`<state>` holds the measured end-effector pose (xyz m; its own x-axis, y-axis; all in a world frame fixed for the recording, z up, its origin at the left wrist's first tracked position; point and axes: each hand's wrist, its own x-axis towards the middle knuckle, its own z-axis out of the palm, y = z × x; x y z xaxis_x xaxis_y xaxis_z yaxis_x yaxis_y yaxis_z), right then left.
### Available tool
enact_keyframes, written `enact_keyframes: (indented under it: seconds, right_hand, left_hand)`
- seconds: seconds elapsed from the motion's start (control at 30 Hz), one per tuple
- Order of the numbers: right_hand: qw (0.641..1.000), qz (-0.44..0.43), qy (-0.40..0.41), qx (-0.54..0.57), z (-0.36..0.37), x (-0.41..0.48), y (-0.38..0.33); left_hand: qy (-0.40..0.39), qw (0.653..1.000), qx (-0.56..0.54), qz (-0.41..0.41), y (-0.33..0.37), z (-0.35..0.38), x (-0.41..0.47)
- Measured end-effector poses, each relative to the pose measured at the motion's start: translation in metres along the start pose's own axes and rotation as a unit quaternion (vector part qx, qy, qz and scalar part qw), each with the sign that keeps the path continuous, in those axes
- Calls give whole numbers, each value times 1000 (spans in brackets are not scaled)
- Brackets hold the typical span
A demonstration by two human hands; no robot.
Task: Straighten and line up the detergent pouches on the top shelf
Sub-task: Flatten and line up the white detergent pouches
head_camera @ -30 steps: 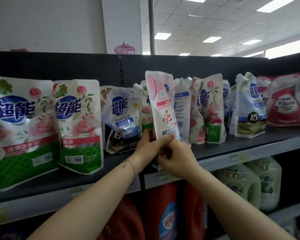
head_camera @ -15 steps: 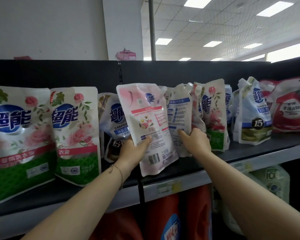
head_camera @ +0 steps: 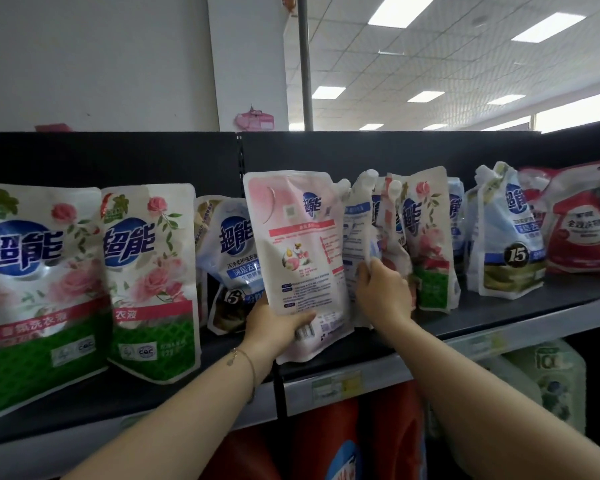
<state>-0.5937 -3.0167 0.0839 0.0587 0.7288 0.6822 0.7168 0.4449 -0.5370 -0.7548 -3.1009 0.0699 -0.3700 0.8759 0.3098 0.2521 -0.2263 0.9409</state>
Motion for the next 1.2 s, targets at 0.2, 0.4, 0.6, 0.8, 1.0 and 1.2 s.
enact_keyframes:
  seconds: [0.2,0.4,0.6,0.8,1.0,1.2]
  right_hand:
    - [986,-96,119,65,1,-6,-12]
    - [946,-197,230,113,-13,-8,-37]
    - [918,-234,289,141,-36,-11,-60]
    - [925,-229,284,110,-31,-22,-65]
    - [929,-218,285,88,-14,-35,-69]
    - [943,-245,221,34,18,-64,-94]
  left_hand:
    - [18,998,-56,-33,-1,-10,9]
    - [4,999,-43,-27,-3,3,26]
    - [-30,999,9,-16,-2,29,49]
    - [-139,990,32,4,18,41,44]
    - [-159,984,50,-70,26,4,45]
    - [-105,966,-234,-16,36,-21,21]
